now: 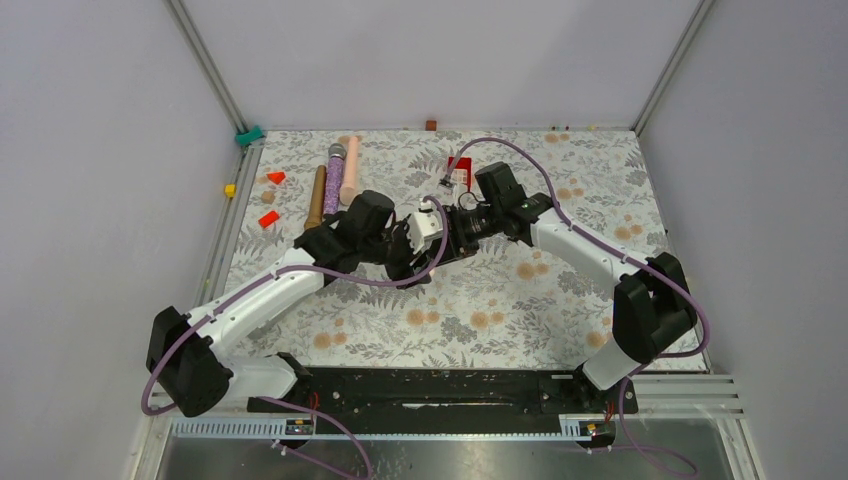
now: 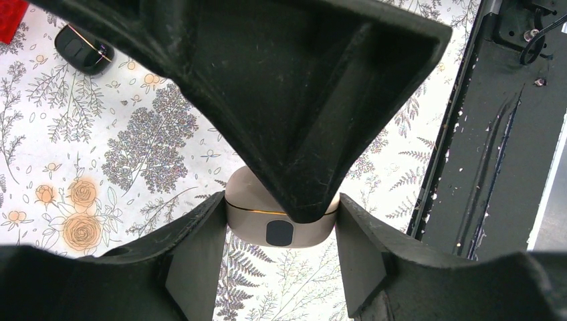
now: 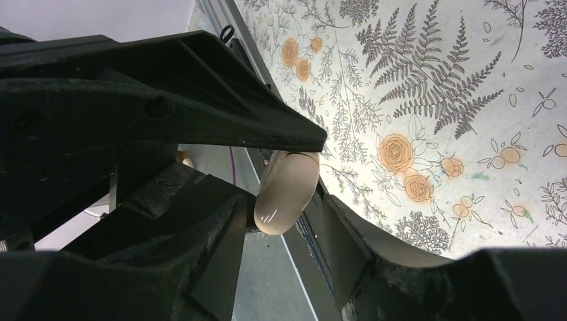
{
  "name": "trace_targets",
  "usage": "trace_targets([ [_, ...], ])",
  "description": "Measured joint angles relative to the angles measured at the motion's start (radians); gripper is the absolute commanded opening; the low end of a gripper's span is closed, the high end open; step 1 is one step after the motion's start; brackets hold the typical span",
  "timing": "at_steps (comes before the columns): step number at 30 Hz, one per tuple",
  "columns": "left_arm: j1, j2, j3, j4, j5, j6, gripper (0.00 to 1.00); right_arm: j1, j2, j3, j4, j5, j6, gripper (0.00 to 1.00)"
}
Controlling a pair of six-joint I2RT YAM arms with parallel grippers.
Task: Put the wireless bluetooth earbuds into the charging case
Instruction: Pick up the charging case at the center of the board.
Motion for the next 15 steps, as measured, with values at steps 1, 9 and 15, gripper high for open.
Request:
trace_targets([
  [1,0.0,0.0,0.0,0.001,-0.002,0.0,0.39,0.001,-0.001,0.0,0.0,0.0,0.0,0.51],
  [9,0.0,0.0,-0.001,0.002,-0.003,0.0,0.39,0.013,-0.002,0.0,0.001,-0.002,0.0,0.49],
  [15,0.0,-0.002,-0.002,0.0,-0.006,0.0,0.49,0.016,-0.002,0.0,-0.003,0.006,0.002,0.22],
])
